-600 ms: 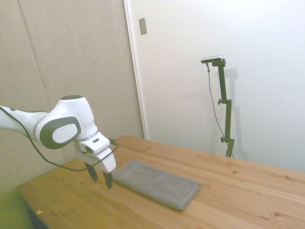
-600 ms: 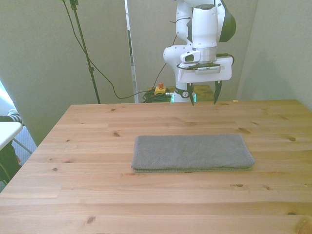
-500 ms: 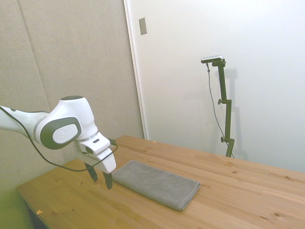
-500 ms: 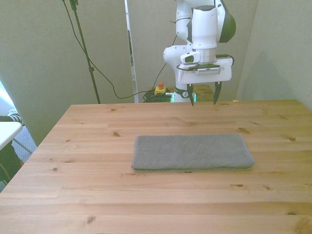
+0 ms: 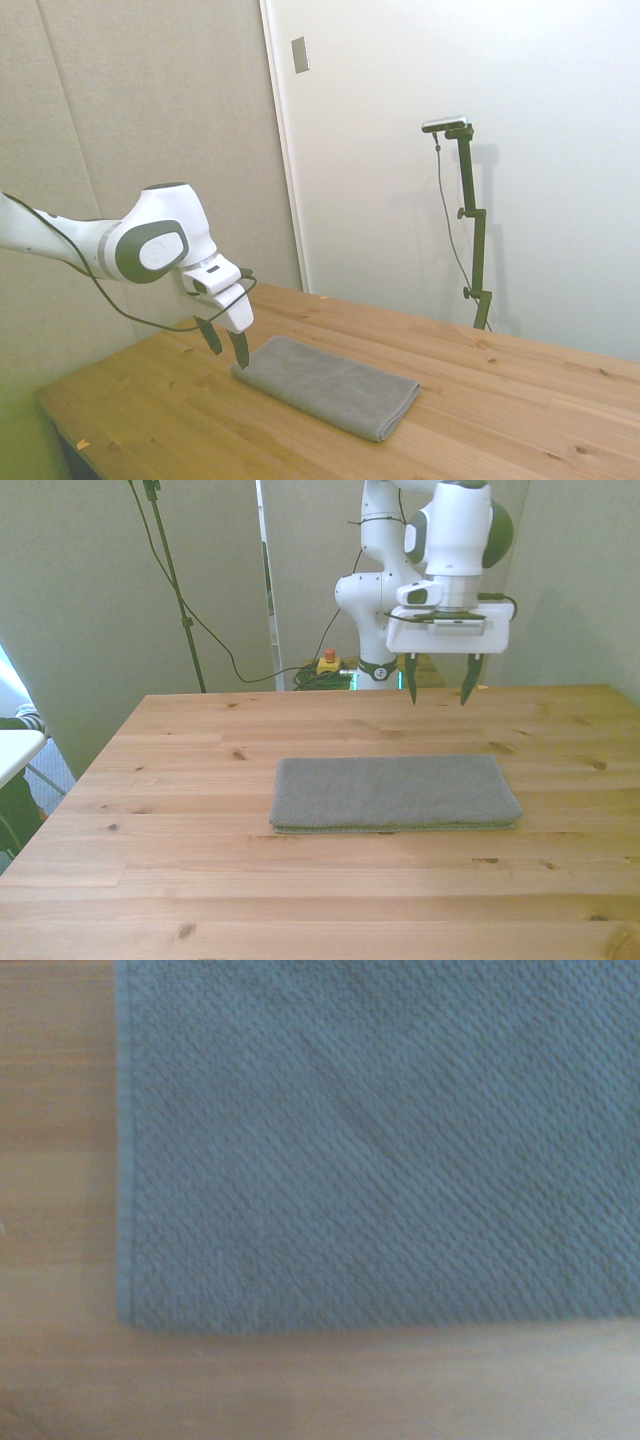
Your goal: Fold the towel
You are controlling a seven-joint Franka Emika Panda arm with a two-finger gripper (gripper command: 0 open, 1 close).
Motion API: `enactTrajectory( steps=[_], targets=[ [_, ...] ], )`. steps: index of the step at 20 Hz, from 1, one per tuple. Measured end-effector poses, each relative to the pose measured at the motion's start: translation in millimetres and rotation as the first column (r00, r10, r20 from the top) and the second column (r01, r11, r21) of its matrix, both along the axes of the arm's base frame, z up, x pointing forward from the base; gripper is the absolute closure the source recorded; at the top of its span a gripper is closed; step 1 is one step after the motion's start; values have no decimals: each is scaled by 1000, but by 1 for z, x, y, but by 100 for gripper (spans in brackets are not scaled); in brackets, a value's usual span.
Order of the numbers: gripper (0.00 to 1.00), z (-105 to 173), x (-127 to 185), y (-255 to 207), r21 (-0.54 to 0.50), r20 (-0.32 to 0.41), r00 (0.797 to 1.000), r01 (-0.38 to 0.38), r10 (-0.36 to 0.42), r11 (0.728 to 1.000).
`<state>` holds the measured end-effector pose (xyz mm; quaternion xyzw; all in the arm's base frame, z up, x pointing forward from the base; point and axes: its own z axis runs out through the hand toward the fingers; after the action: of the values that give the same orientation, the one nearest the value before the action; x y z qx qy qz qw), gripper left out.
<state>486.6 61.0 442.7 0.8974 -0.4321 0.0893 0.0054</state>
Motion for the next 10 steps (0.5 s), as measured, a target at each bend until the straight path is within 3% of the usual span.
enactTrajectory(
  steps=[4,7,10],
  targets=[
    [0,-1,49,44,-167,35,998,54,-49,984],
    [0,-13,68,72,-325,45,995,94,-84,941],
    [0,-32,76,111,-433,6,995,96,-104,896]
  ],
)
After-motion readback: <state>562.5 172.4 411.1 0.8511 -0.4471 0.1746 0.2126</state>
